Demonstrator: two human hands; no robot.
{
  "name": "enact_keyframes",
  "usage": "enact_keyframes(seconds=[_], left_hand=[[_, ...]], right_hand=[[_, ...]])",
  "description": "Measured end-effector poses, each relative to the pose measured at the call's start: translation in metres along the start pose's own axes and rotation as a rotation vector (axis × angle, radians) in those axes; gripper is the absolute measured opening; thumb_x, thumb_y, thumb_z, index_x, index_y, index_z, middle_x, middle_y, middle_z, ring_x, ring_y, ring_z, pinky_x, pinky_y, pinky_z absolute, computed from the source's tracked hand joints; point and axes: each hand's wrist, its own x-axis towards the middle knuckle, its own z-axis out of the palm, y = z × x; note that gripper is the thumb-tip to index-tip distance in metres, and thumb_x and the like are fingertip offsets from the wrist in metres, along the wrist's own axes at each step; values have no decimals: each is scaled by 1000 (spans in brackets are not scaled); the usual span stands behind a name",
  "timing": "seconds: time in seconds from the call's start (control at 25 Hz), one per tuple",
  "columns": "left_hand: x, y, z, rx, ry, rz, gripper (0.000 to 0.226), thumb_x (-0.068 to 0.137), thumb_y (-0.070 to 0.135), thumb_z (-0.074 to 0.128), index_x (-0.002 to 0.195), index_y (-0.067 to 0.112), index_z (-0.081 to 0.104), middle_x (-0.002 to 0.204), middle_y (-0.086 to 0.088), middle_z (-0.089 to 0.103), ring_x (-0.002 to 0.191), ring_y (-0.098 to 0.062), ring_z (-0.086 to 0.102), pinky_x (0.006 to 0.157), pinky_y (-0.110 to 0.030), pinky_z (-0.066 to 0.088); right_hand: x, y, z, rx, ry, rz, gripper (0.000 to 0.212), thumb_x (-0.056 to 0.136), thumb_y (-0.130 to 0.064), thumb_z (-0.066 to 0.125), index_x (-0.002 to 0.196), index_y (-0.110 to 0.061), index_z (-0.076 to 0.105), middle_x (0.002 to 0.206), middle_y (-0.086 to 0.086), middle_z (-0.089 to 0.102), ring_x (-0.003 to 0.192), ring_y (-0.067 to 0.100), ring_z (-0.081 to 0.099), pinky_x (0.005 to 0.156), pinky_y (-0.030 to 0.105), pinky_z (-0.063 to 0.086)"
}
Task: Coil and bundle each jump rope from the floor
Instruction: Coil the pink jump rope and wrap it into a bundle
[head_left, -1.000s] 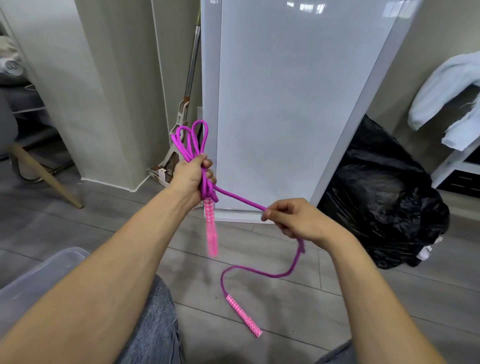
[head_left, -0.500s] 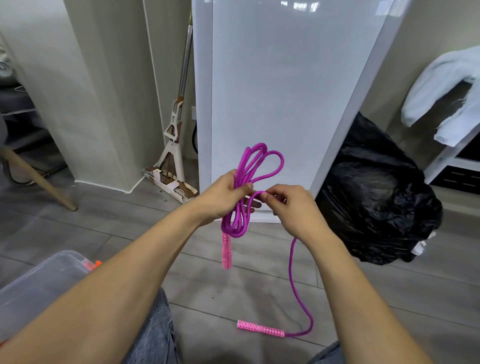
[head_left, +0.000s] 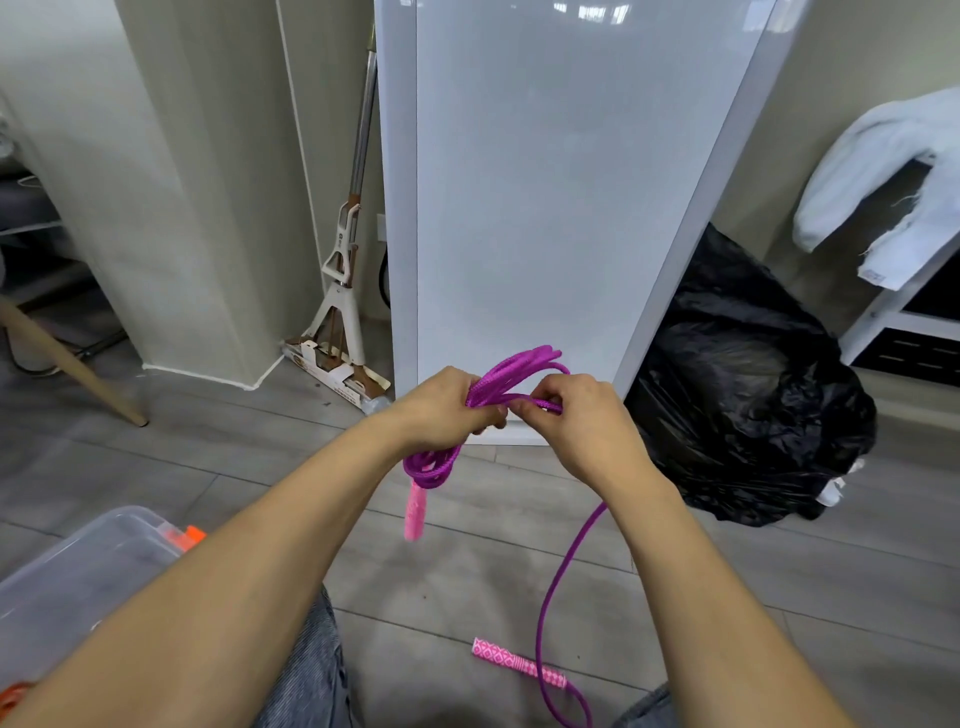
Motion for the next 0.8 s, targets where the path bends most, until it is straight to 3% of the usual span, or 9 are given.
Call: enact_keyframes(seconds=[0.12,0.24,0.4,0.52,0.64,0.72,0.8], left_hand=[[5,-6,-7,21,145,-36,16,98,27,59,93,13,67,71,-1,60,60,-14,53,60,-28,44],[19,-25,-16,-104,430,-166,15,97,25,58,96,12,65,82,-12,64,69,-25,56,71,-38,51],[30,-47,-28,-435,798,-375,19,95,20,57,98,3,65,75,-12,58,60,-26,53,59,-35,48],[31,-55,-37,-687,980,-474,12,94,15,57,99,5,63,68,-5,53,52,-19,47,53,-30,44],[34,-57,-39,-813,964,-495,5,91,10,58,92,6,61,67,-5,55,51,-19,49,55,-31,44],[35,-51,-34,-920,832,-434,8,91,5,57,84,5,58,61,-4,56,50,-21,52,57,-34,46],[31,-37,-24,-1004,654,-350,6,95,4,55,90,4,58,55,-3,62,45,-16,55,55,-31,48]], right_hand=[[0,5,-5,102,-51,57,29,97,-48,56,89,-23,69,69,-8,57,64,15,54,55,29,37],[1,12,-11,165,-79,103,29,100,-45,52,89,-24,68,69,-12,55,61,10,52,57,30,43],[3,19,-17,172,-90,130,27,100,-40,52,90,-23,69,73,-7,59,63,11,53,55,27,41],[6,28,-17,173,-14,207,13,98,-31,54,98,-19,60,80,3,65,68,18,58,61,31,48],[10,30,-16,274,182,296,8,96,-20,56,102,-15,56,91,4,69,80,19,62,65,33,50],[10,21,-14,394,281,296,7,94,-19,59,100,-16,60,88,-2,72,77,12,62,59,26,45],[9,10,-10,534,323,264,5,93,-23,63,97,-19,64,82,-8,75,70,7,62,63,26,45]])
